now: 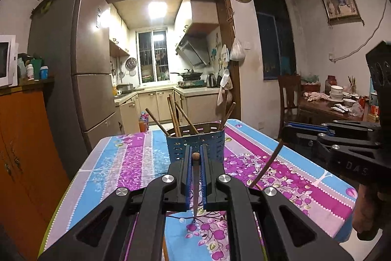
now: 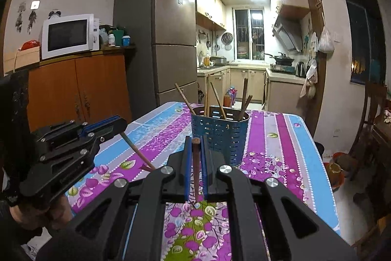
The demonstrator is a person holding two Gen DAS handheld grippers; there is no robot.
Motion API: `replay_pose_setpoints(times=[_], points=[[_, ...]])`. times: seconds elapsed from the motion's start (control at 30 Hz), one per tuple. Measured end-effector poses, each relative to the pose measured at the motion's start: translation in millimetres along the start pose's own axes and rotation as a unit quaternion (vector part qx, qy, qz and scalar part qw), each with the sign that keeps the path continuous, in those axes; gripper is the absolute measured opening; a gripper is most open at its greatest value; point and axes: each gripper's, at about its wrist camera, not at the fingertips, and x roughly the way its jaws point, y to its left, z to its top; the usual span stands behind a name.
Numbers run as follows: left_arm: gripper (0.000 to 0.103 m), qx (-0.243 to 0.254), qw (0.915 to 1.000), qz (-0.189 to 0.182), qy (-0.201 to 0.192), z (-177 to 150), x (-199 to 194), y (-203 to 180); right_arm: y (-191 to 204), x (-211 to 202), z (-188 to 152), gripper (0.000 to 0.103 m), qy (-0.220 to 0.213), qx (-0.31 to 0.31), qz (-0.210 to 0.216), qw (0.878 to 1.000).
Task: Organize utensils
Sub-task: 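Lift the held chopsticks and carry them above the blue slotted holder with both grippers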
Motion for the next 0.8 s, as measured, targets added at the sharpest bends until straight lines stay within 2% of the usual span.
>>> replay_pose_setpoints(times=[0.33,0.6,0.8], points=[[0.008,-0.014,0.9996,-0.007,0.023,50.7,25.6,16.9,-10.8,3.1,45.1,0.005,-0.004,0.001,-0.005,1.0],[0.008,-0.033,0.9992,-0.006,0.019,112.9,42.7,40.8,-31.3,0.9,116.2,0.005,-0.021,0.007,-0.005,1.0],[0.008,-0.043,0.9991,0.004,-0.008,164.6,41.1,66.8,-40.6,-2.7,177.2,0.005,-0.033,-0.002,-0.003,0.999]])
